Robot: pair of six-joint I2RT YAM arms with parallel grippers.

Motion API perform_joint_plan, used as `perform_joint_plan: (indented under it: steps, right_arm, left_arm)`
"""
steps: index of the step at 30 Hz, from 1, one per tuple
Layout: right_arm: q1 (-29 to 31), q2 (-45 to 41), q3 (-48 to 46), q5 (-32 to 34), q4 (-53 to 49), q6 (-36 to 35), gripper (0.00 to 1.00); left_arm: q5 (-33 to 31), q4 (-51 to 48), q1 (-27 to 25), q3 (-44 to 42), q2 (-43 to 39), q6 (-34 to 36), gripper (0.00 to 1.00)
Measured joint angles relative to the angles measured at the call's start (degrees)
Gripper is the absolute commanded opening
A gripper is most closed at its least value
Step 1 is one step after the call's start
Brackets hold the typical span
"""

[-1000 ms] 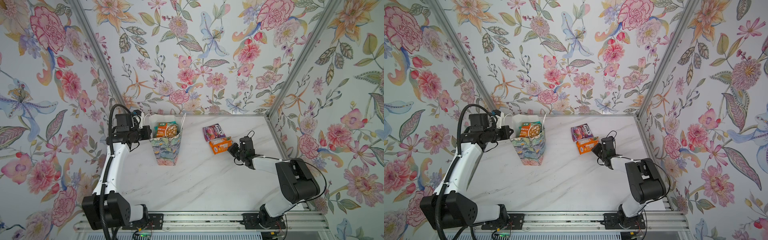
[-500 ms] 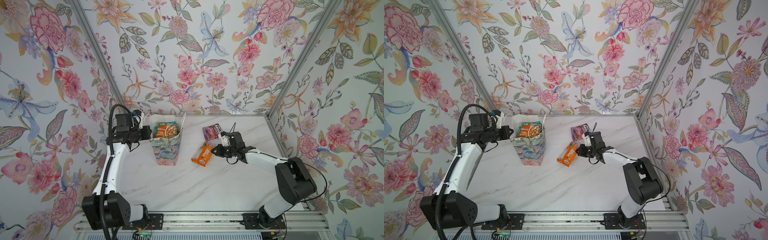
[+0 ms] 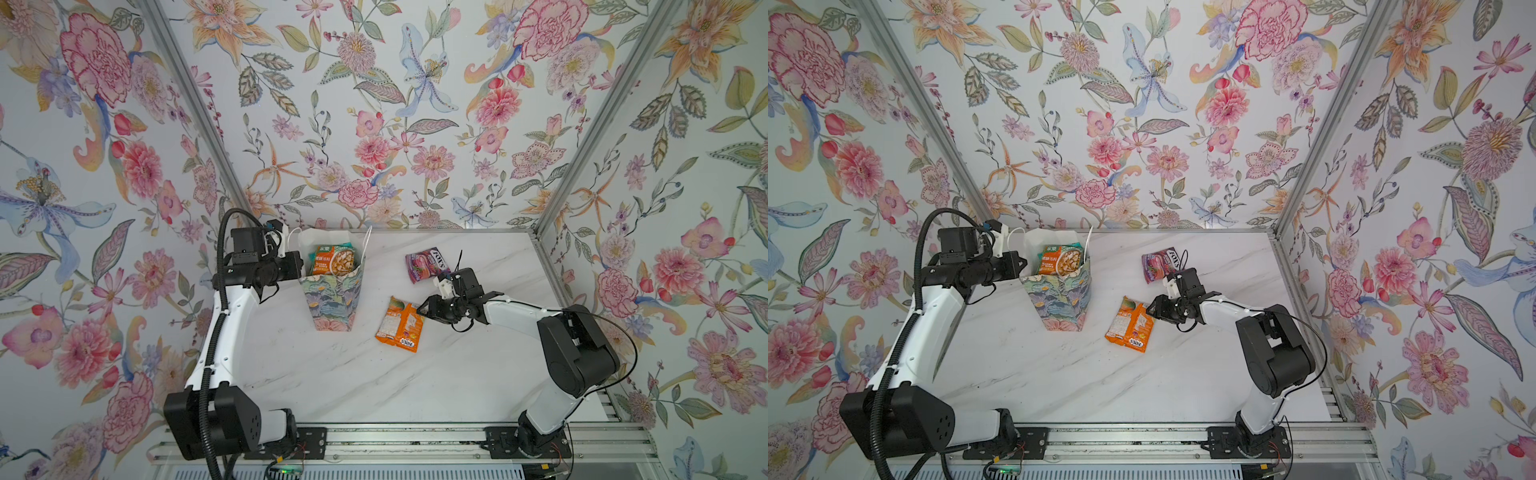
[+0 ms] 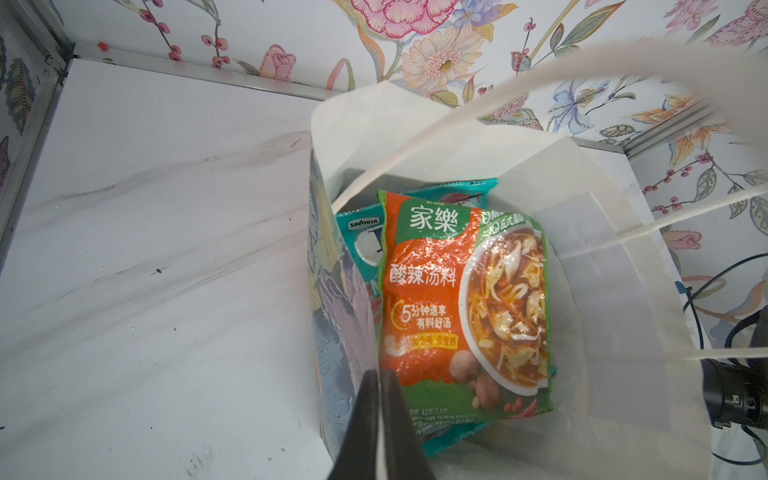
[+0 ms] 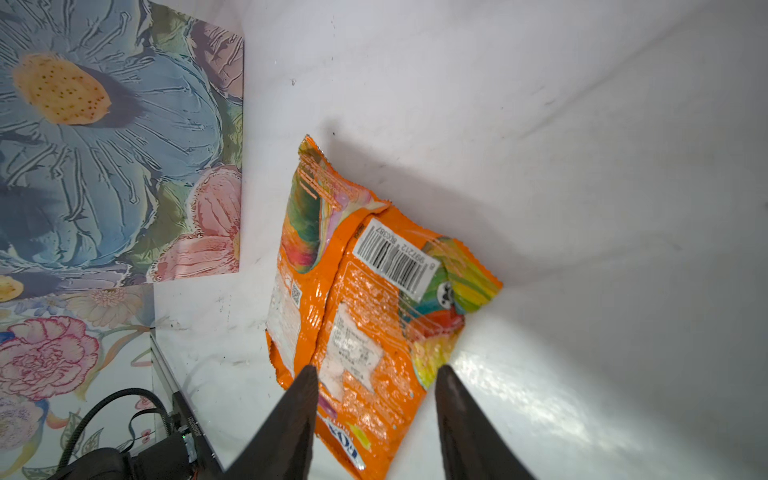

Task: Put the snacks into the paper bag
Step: 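Drag the orange Fruits bag toward the robot and close the right gripper on it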

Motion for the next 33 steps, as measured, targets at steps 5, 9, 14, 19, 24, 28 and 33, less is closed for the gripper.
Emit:
perform_joint_plan:
  steps: [5, 9, 14, 19, 24, 28, 33]
  right_arm:
    - [0.37, -2.82, -6.71, 2.38, 2.45, 5.27, 0.54]
    - [1.79, -4.68, -11.43, 3.58, 6.32, 10.14, 0.57]
    - [3.72, -4.98, -12.46, 4.02, 10.56, 14.36, 0.58]
    - [5.18, -3.61, -12.46, 4.42, 14.53, 17.70, 0.58]
    - [5.95, -1.42, -12.81, 5.55, 18.78, 21.07, 0.58]
    - [6.67, 0.59, -12.81, 5.88, 23.50, 23.61, 0.58]
    - [7.72, 3.41, -12.33, 5.81, 28.89, 25.73, 0.49]
  left_arm:
    - [0.02, 0.00, 0.00, 0.00, 0.00, 0.00, 0.03]
    - [0.02, 0.00, 0.00, 0.00, 0.00, 0.00, 0.03]
    - [0.02, 0.00, 0.00, 0.00, 0.00, 0.00, 0.03]
    - [0.02, 0.00, 0.00, 0.00, 0.00, 0.00, 0.03]
    - [0.02, 0.00, 0.00, 0.00, 0.00, 0.00, 0.03]
    - [0.02, 0.00, 0.00, 0.00, 0.00, 0.00, 0.03]
    - [0.02, 0.00, 0.00, 0.00, 0.00, 0.00, 0.03]
